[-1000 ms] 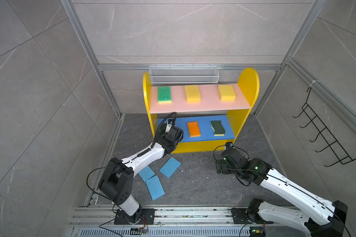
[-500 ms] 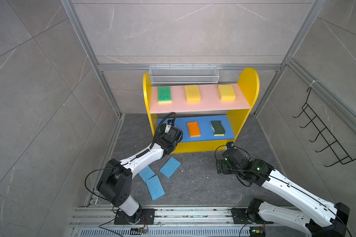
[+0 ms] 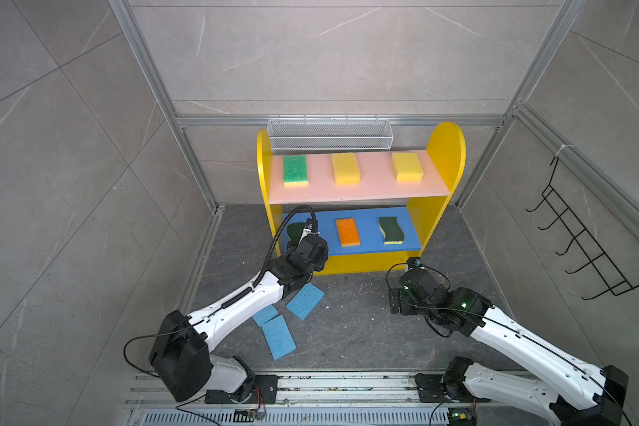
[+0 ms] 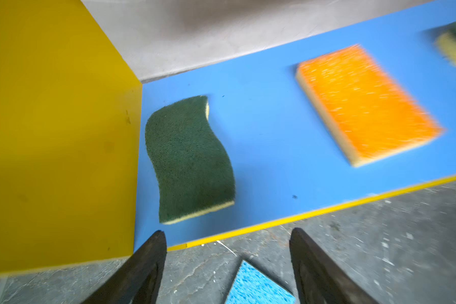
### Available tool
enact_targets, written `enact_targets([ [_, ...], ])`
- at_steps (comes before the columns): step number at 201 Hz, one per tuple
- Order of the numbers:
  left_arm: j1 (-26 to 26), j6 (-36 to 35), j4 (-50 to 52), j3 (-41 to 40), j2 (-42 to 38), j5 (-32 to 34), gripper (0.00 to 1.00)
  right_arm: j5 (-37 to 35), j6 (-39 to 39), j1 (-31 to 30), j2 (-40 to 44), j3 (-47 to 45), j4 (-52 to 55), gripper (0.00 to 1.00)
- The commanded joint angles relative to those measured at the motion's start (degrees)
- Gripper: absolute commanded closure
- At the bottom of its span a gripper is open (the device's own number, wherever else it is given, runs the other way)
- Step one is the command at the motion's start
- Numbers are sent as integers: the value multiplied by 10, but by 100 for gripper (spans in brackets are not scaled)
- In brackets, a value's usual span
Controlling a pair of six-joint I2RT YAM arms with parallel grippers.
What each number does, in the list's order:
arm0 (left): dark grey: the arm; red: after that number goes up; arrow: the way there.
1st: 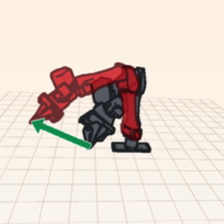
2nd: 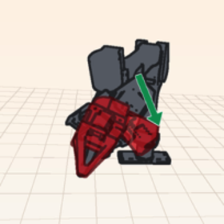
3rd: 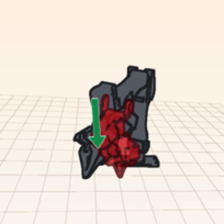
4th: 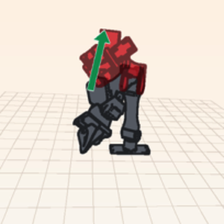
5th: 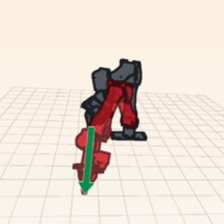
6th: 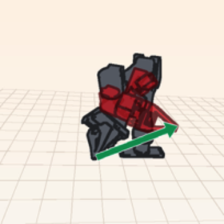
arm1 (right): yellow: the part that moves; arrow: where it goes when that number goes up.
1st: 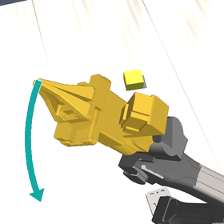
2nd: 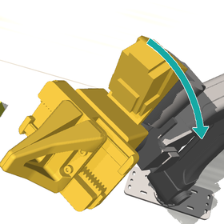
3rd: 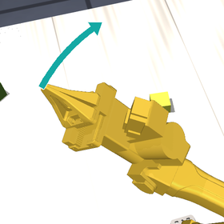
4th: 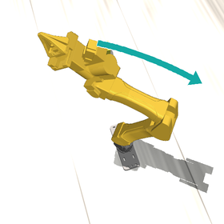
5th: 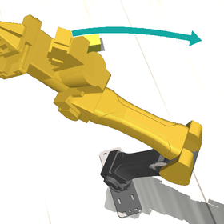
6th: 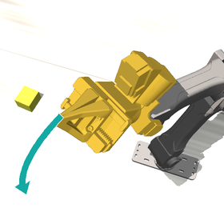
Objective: Arrange cleaning sponges on a shelf
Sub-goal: Place the cleaning sponge on the shelf.
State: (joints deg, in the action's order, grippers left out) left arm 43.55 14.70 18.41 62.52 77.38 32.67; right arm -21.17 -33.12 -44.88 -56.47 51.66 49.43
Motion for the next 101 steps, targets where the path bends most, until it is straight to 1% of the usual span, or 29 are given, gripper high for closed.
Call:
enact_targets([
  [1,8,-3,15,-16,-68,0,23,2,-12,-2,14,-10,1,0],
  [20,10,2,39,-30,-109,-7,23,9,-15,-3,19,-18,-4,1],
  [35,10,16,81,-35,-132,0,23,21,-21,-3,24,-27,-14,0],
  [58,12,47,139,-51,-167,-3,24,39,-30,-3,28,-38,-27,0],
  [101,14,111,200,-113,-255,-22,24,46,-40,-2,31,-45,-29,0],
])
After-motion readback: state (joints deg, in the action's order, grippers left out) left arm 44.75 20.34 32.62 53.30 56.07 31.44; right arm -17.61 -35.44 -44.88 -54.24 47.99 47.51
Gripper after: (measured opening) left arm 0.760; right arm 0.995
